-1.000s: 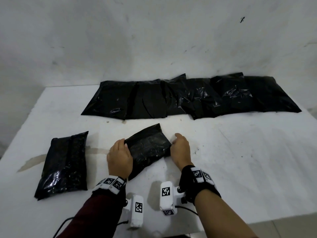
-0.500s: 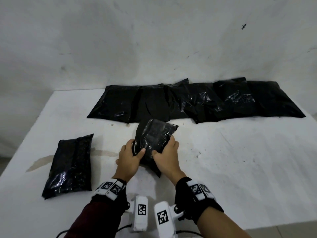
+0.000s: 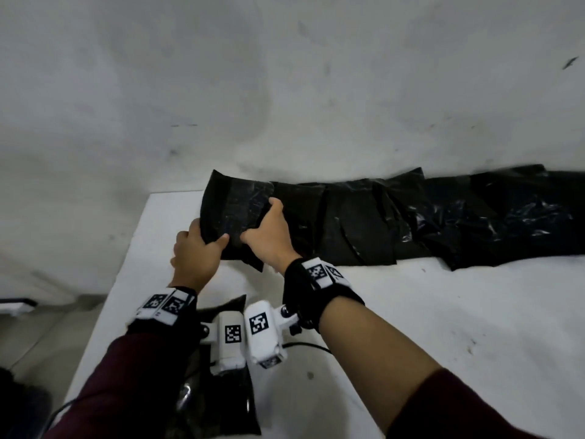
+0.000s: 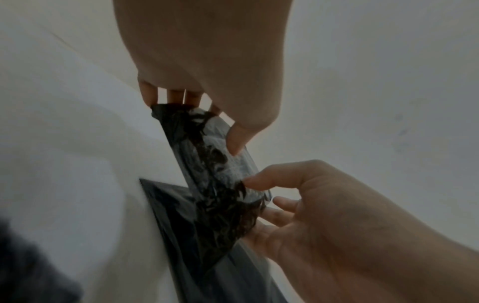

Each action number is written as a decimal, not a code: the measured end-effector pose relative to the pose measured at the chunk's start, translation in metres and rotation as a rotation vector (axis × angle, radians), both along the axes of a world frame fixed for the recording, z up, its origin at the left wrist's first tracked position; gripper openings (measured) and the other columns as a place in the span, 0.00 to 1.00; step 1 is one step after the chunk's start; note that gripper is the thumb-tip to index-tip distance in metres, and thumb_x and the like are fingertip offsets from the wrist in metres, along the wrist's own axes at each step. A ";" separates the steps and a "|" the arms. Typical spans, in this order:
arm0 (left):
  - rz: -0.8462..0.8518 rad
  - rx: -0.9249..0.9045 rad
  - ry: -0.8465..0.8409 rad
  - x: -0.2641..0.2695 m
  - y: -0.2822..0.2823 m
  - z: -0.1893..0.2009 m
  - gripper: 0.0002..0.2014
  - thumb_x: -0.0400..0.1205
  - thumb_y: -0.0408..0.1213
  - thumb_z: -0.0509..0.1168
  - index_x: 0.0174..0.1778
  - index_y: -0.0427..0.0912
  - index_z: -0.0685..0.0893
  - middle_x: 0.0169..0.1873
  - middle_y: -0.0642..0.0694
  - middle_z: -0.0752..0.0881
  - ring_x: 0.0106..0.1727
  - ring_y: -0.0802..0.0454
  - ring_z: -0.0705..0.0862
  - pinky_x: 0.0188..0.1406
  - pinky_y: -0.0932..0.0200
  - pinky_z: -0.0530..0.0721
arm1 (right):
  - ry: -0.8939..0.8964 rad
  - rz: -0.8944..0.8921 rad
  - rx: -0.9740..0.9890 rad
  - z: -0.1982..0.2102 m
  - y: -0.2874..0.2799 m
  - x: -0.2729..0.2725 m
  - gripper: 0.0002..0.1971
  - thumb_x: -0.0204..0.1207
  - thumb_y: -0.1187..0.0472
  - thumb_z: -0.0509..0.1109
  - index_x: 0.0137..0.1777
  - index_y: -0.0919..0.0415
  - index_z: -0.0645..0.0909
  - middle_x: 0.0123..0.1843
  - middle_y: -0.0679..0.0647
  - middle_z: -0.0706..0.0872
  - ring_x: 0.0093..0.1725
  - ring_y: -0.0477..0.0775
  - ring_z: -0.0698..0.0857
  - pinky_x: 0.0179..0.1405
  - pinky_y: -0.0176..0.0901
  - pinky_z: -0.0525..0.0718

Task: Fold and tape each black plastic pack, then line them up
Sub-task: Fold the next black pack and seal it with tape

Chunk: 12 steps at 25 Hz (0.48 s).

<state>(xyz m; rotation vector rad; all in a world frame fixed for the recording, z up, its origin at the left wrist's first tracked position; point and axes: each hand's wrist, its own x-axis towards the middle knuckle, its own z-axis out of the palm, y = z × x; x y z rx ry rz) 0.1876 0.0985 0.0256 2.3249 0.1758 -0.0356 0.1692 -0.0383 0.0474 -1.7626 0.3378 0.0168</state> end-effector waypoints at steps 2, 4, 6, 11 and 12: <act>-0.002 0.021 0.029 0.027 0.023 -0.009 0.28 0.74 0.44 0.67 0.70 0.41 0.72 0.58 0.31 0.75 0.62 0.31 0.73 0.65 0.36 0.72 | 0.060 0.094 -0.048 -0.007 0.019 0.029 0.45 0.67 0.70 0.73 0.81 0.62 0.51 0.76 0.62 0.65 0.73 0.62 0.68 0.71 0.51 0.73; 0.029 0.075 0.051 0.049 0.040 -0.018 0.26 0.77 0.38 0.67 0.71 0.38 0.70 0.60 0.28 0.74 0.62 0.29 0.73 0.65 0.37 0.72 | 0.097 0.171 -0.119 -0.015 0.036 0.053 0.44 0.68 0.71 0.72 0.81 0.63 0.51 0.75 0.63 0.64 0.73 0.64 0.68 0.70 0.48 0.73; 0.062 0.112 0.079 0.065 0.052 -0.025 0.26 0.78 0.37 0.67 0.72 0.38 0.69 0.62 0.27 0.72 0.64 0.28 0.72 0.66 0.39 0.71 | 0.115 0.216 -0.162 -0.022 0.049 0.071 0.42 0.70 0.71 0.70 0.81 0.62 0.52 0.74 0.65 0.64 0.72 0.65 0.69 0.67 0.45 0.72; 0.082 0.144 0.194 0.088 0.060 -0.042 0.26 0.80 0.38 0.65 0.72 0.35 0.67 0.65 0.26 0.69 0.67 0.28 0.69 0.67 0.39 0.69 | 0.140 0.282 -0.237 -0.039 0.058 0.094 0.37 0.73 0.71 0.68 0.80 0.63 0.56 0.73 0.66 0.65 0.69 0.66 0.71 0.65 0.41 0.71; 0.096 0.162 0.204 0.088 0.057 -0.043 0.26 0.80 0.39 0.64 0.72 0.34 0.66 0.66 0.26 0.69 0.68 0.27 0.68 0.67 0.39 0.68 | 0.138 0.296 -0.242 -0.040 0.056 0.095 0.37 0.73 0.71 0.68 0.80 0.64 0.56 0.73 0.66 0.65 0.70 0.65 0.71 0.65 0.41 0.71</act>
